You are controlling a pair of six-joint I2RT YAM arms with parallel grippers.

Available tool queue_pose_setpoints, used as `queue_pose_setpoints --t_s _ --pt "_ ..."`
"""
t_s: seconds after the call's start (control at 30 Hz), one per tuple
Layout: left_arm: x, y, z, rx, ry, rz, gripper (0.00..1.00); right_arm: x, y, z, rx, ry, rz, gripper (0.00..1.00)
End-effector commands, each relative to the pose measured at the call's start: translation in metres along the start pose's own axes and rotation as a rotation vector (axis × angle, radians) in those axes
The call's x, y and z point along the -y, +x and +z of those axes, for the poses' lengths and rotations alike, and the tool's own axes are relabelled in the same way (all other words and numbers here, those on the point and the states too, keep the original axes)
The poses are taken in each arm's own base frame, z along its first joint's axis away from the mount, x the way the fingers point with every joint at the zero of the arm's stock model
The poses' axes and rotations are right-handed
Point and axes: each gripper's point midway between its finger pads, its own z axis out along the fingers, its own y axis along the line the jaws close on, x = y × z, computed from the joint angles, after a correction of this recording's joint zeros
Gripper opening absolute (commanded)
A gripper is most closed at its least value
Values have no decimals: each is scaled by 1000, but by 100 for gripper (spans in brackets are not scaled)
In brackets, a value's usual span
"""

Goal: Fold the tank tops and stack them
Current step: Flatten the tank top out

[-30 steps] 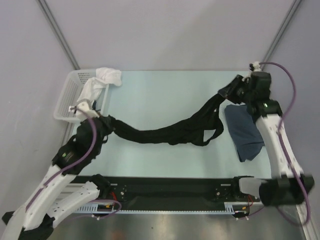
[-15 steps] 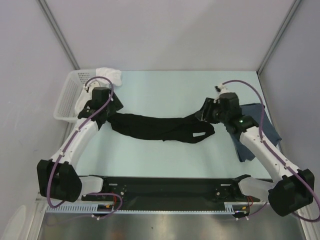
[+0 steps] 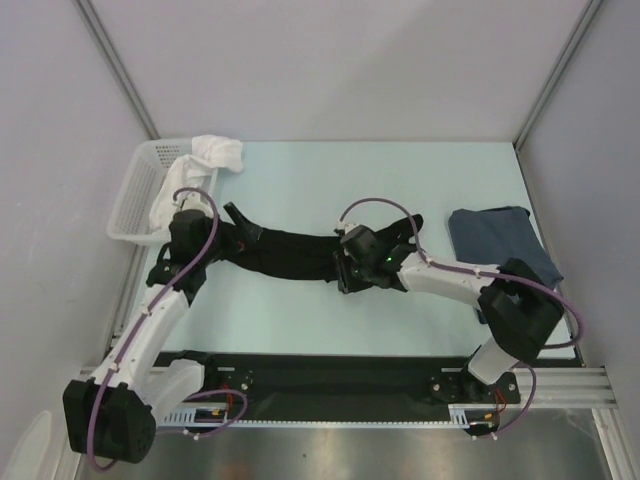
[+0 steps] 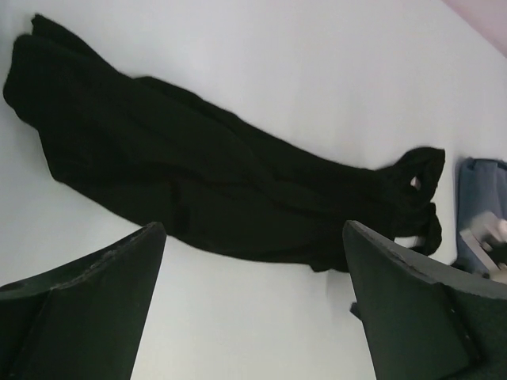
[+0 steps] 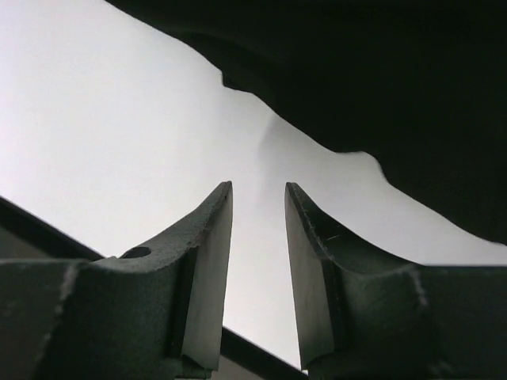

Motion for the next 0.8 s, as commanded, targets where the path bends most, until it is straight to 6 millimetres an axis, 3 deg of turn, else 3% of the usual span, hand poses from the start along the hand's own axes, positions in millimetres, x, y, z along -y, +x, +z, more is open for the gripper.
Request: queue_pose_setpoints --t_s 0.0,0.07,0.13,0.3,0.6,0.73,0.77 --pt "11 11 -8 11 114 13 99 -16 -21 21 64 5 20 37" --pt "6 20 -8 14 124 14 99 -19 -19 31 50 7 31 38" --pt "4 24 -7 14 126 19 99 -19 -19 41 53 23 58 46" --pt "-3 39 1 -12 130 18 97 -17 -27 53 71 66 91 47" --pt "-6 37 6 -3 121 38 96 -19 -32 76 58 169 72 48" --pt "-5 36 4 5 122 43 96 -13 -31 82 45 231 58 33" --pt "-5 36 4 5 123 43 96 -10 -29 81 33 249 47 19"
